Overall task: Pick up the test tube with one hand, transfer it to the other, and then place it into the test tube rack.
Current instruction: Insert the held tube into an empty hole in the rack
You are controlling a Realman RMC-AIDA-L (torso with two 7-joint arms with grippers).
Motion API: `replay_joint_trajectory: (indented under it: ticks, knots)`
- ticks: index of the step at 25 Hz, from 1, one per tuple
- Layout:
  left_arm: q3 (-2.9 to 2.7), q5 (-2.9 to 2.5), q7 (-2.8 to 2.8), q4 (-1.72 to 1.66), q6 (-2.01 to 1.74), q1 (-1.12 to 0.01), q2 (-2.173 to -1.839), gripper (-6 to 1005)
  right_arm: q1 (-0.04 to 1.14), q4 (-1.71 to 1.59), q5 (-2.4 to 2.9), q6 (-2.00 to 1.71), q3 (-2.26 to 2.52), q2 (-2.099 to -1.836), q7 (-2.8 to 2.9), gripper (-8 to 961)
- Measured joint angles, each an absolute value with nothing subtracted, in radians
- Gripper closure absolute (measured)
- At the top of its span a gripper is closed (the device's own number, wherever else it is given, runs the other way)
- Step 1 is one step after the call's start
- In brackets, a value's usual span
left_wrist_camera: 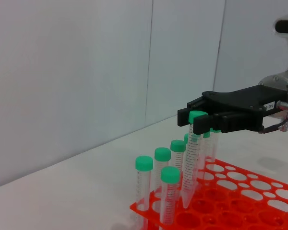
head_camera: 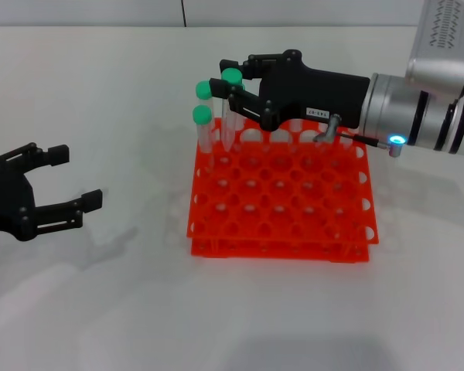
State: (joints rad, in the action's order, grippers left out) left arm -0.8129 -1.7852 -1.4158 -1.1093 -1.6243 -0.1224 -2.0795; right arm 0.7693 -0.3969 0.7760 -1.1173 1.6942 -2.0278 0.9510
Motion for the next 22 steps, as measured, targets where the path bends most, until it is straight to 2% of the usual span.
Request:
replay_joint_trajectory:
  ticks: [22]
  knots:
    - [-0.813, -1.781, -1.398, -1.085, -1.623, -0.126, -2.081, 111, 0.745, -0.388, 0.762, -1.062, 1.719, -2.028, 0.954, 686]
